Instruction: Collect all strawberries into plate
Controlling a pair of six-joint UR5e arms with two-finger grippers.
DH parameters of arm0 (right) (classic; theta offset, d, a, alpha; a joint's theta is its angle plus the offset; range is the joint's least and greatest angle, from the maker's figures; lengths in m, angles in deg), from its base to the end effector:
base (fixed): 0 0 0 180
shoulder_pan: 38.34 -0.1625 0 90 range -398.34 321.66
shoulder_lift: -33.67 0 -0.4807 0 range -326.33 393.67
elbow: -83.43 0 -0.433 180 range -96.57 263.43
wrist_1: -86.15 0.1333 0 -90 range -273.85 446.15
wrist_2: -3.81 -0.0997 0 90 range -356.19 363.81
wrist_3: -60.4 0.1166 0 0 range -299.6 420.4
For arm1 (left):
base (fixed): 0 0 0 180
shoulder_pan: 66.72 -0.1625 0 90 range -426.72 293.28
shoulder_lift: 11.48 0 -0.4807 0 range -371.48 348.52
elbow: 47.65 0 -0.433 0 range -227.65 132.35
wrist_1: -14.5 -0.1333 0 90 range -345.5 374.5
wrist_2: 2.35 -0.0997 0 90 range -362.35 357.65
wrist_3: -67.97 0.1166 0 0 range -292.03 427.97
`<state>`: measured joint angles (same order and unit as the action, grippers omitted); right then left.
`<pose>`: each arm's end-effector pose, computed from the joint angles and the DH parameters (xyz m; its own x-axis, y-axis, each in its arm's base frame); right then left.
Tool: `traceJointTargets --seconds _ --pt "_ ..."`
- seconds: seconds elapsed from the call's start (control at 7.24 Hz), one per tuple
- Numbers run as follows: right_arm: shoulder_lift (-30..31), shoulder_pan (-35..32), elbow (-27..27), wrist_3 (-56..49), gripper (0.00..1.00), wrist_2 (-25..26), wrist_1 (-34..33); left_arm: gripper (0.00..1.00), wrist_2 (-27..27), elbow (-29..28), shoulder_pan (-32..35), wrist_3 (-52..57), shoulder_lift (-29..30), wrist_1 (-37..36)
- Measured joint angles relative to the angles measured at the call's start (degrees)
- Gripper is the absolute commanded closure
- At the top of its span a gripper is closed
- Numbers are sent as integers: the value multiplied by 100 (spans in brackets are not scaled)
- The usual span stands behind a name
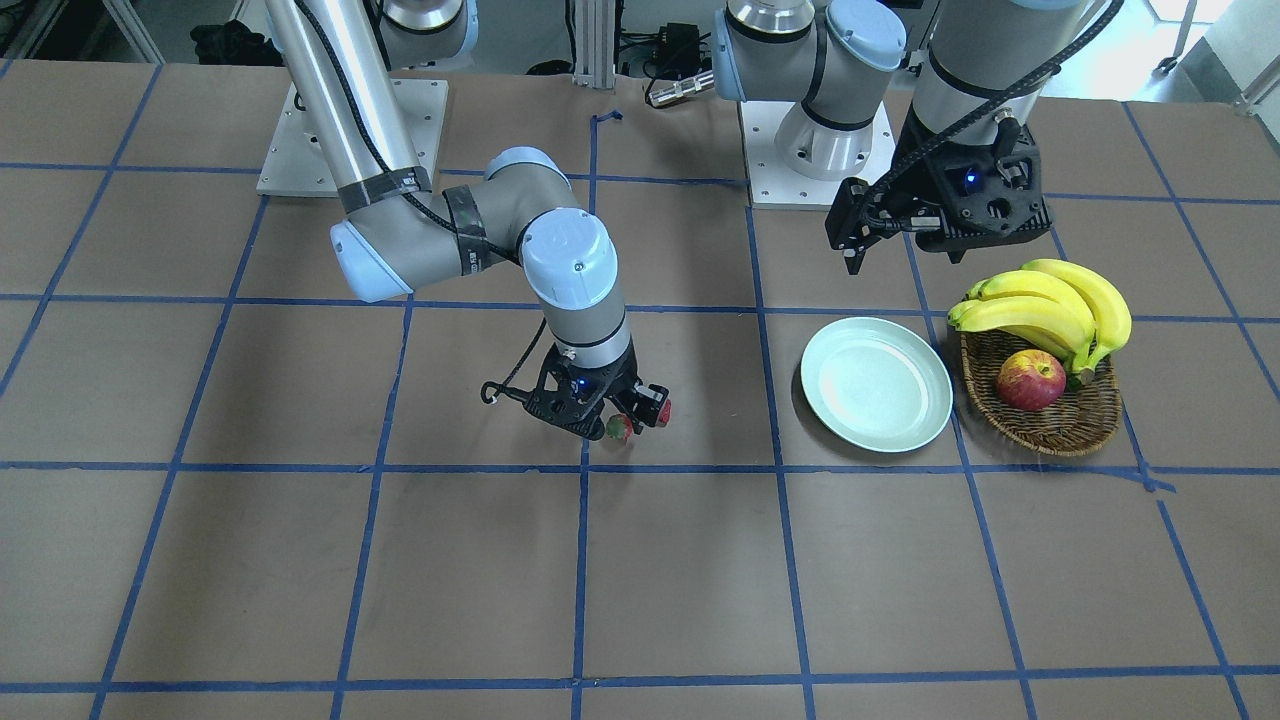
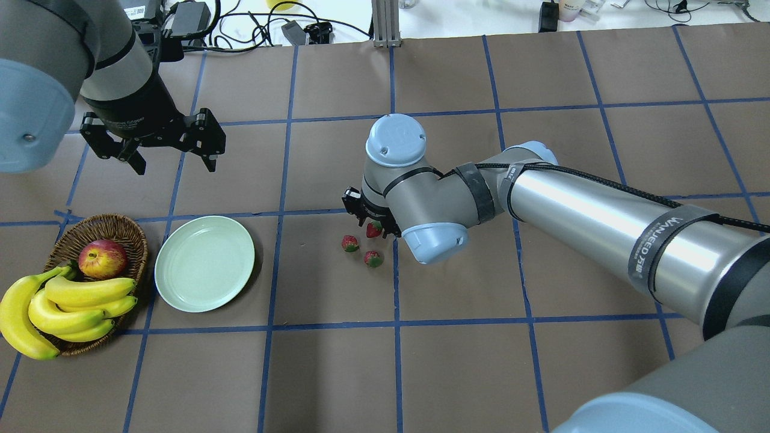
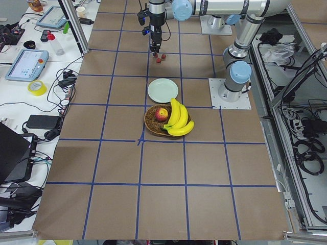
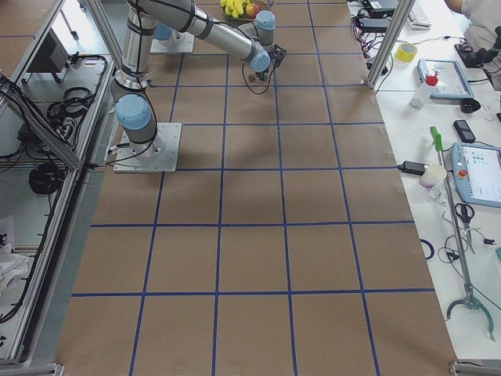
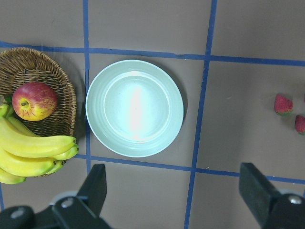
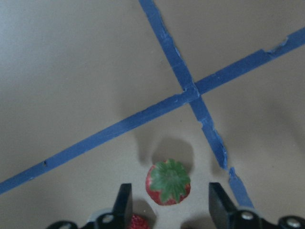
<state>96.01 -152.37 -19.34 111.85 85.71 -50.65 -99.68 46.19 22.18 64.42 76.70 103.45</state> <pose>0.4074 -0.5461 0.2038 -0.8760 0.4497 -0.1740 0.4500 0.8921 0.0404 -0.1085 -0.5174 0.5104 -0.9886 -0.0787 -0.1284 -0.0806 0.9967 0.0090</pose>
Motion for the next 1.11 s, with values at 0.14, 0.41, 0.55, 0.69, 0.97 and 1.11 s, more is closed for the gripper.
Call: traceJointTargets --seconds 0.14,0.41,0.55,0.69,0.97,1.11 --pt "63 5 28 -36 0 2 34 0 -3 1 -3 7 0 -1" --pt "398 209 61 -643 0 53 535 0 -3 -3 -4 25 0 -3" --pt "683 607 70 -1286 0 108 979 0 -1 -5 -4 33 -2 -5" --pt "1011 1179 87 -2076 0 167 1511 0 -3 -5 -5 39 -3 -3" --pt "1644 2193 399 -3755 0 402 2662 0 -5 -3 -6 54 4 -7" --pt "1840 2432 954 -4215 0 531 3449 0 -3 2 -10 60 12 -15"
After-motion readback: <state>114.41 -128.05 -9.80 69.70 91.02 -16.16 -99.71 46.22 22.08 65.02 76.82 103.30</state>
